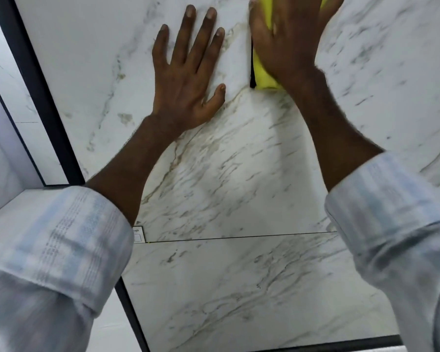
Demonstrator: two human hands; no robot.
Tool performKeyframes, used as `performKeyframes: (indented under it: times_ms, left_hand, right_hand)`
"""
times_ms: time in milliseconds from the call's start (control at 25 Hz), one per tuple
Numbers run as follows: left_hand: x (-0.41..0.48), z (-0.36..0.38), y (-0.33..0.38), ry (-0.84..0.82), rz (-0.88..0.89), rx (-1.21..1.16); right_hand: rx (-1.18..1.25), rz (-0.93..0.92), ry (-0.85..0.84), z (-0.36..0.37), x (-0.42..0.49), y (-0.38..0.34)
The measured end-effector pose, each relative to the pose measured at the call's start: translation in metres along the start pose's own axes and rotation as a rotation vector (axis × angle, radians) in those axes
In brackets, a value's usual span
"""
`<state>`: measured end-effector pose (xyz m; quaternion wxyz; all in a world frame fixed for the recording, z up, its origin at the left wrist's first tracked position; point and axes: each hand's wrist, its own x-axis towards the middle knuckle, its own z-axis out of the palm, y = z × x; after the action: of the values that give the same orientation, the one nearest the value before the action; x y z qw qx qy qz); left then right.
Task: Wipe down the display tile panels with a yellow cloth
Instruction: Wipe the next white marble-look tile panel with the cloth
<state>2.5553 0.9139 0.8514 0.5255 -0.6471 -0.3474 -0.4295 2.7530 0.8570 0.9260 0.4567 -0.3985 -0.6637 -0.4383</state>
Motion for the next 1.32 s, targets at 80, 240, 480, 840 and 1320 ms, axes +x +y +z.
performKeyframes:
  times_ms: [80, 240, 480, 840, 1320]
  left_hand:
    - [0.001, -0.001, 0.000, -0.006, -0.010, -0.010]
    - [0.003, -0.005, 0.002, 0.004, -0.024, -0.094]
    - [0.066, -0.017, -0.008, -0.017, -0.051, -0.026]
    - [0.090, -0.009, -0.021, 0.101, 0.041, -0.078]
    - [0.173, -0.001, -0.062, 0.141, 0.024, 0.073]
  right_hand:
    - [-0.064, 0.074, 0.075, 0.006, -0.011, -0.001]
    - [-0.235, 0.229, 0.085, 0.038, -0.097, -0.004]
    - [-0.236, 0.184, 0.130, 0.027, -0.041, 0.003]
    - [-0.133, 0.141, 0.190, 0.006, 0.090, 0.042]
    - [-0.119, 0.096, 0.118, -0.018, 0.234, 0.074]
